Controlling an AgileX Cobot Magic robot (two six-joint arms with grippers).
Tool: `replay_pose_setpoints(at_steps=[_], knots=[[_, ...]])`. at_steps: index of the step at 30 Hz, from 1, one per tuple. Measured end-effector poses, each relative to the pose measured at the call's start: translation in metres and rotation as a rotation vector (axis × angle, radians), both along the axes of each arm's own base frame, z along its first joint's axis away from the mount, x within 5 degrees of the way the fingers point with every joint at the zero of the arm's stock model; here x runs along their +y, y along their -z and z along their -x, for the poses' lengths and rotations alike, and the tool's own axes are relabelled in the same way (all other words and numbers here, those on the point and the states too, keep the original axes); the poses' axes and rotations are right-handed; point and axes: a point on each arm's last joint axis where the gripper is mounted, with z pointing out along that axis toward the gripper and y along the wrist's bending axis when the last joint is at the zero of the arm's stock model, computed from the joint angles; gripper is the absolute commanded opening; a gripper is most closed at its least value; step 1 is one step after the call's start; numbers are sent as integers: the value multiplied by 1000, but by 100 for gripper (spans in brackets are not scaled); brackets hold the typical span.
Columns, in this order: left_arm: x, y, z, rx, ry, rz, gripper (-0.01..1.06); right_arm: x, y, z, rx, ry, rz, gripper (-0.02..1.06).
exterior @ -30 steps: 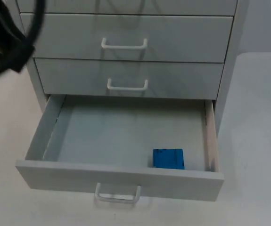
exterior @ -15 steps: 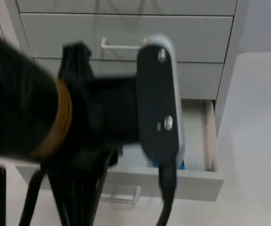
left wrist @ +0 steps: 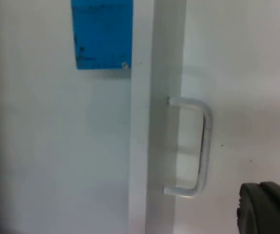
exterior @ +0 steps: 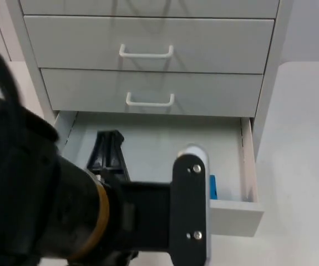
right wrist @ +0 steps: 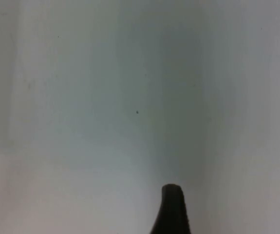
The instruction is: Open the drawer with the left hand, place the block into the drawer with the right hand, then close the drawer with the left hand.
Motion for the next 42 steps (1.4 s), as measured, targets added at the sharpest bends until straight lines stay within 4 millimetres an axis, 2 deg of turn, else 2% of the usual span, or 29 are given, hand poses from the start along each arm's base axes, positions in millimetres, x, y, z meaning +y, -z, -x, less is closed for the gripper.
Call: replay_pose_setpoints(at_steps=[16,21,25,29,30,33,39,42], knots=[[-11,48,-20,-166,68,-110,0,0,0,-1,-7,0,0,60],[-12,50,-27,-254,54,-107,0,0,0,-1,-7,0,0,60],[-10,51,-33,-221,9,-61,0,0,0,-1,-7,0,0,60],[-2,51,-57,-168,-74,-12,0,0,0,-1,-7,0,0,60],[-2,51,-57,-168,-74,-12,0,0,0,-1,-7,0,0,60],[5,42,-84,-212,-156,14,0,0,0,-1,-11,-1,-1,60],[8,32,-106,-241,-211,47,0,0,-1,-1,-15,-1,2,60],[12,27,-125,-237,-242,79,0,0,-1,-1,-18,-2,3,60]])
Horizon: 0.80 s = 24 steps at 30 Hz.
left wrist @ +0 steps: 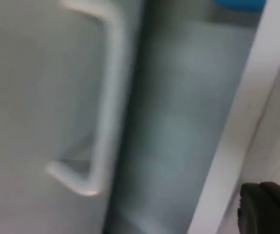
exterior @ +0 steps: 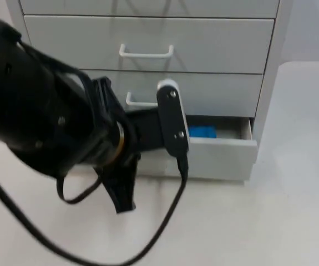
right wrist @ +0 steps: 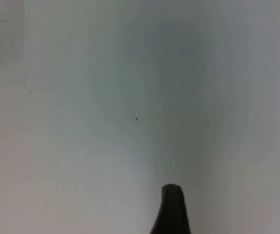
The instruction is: Open the drawer with the left hand, place the block into the drawer with the right hand, then close the drawer with the left hand.
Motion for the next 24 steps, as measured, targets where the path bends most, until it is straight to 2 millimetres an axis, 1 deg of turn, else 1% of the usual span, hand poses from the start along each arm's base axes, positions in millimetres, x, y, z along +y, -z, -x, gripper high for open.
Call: replay_pose_setpoints(at_steps=[1,2,6,7,11,18,22,24], knots=[[1,0,-6,-1,-10,4,0,0,0,0,0,-1,2,60],[1,0,-6,-1,-10,4,0,0,0,0,0,-1,2,60],[9,3,-26,-10,-59,3,0,0,0,0,0,-2,6,60],[9,3,-26,-10,-59,3,0,0,0,0,0,-2,6,60],[7,6,-41,-21,-80,10,0,0,0,0,-4,-2,6,60],[5,8,-46,-31,-125,38,0,-1,0,-1,-7,-3,7,60],[3,8,-43,-50,-139,20,0,-1,0,-1,-7,-8,14,60],[3,4,-37,-53,-148,4,0,-1,0,-1,-8,-8,14,60]])
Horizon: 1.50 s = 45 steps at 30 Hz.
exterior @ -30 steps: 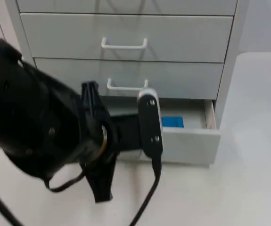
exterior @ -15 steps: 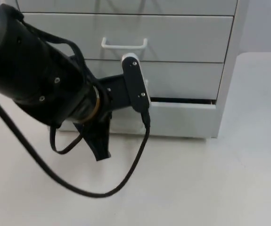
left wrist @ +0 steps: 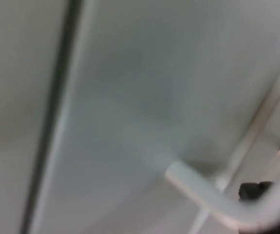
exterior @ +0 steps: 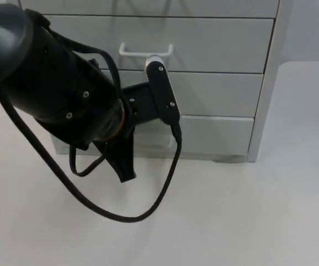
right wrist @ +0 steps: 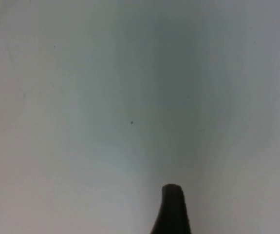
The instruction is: Open the drawer with the left hand, place the block into the drawer with the right hand, then close the drawer with the left hand.
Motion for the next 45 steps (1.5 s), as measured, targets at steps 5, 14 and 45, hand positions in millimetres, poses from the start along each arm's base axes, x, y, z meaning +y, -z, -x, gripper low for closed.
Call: replay_pose_setpoints(at_steps=[5,14,45], knots=[[-6,-15,24,83,-33,52,0,0,0,0,-2,0,0,60],[-5,-54,61,341,-109,272,0,0,0,-1,-9,-1,0,60],[173,-123,57,291,-886,759,0,1,0,-1,-11,2,-12,60]])
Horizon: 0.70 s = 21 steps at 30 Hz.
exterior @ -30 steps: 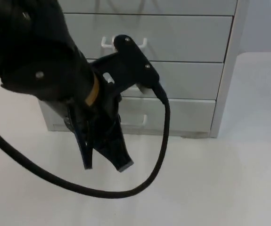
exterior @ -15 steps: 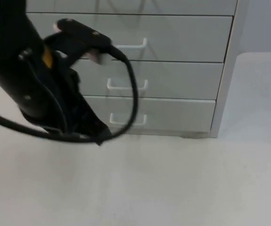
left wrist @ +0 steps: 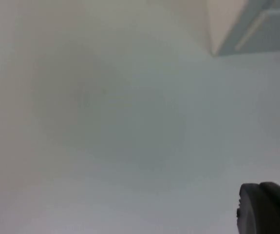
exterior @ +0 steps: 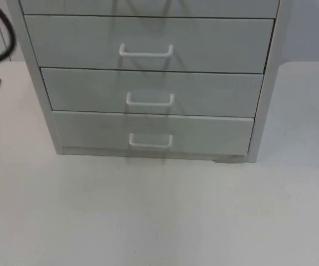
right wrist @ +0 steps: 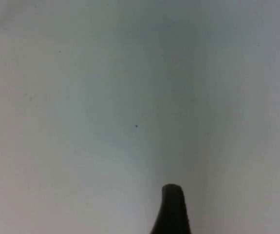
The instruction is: Open the drawer with the left hand, place the block into the drawer with the right hand, then close the drawer with the left hand.
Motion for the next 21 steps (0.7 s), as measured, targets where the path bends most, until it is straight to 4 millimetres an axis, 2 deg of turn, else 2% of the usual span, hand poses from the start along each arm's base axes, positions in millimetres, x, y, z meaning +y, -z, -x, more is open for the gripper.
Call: replay_pose_setpoints(at_steps=[4,17,21], knots=[[19,-17,8,-69,-76,4,0,0,0,0,0,0,-4,60],[22,-53,38,-192,-87,9,0,1,-1,1,-4,-2,-11,60],[20,-75,63,-274,-92,36,0,6,-19,12,-104,-66,-45,60]])
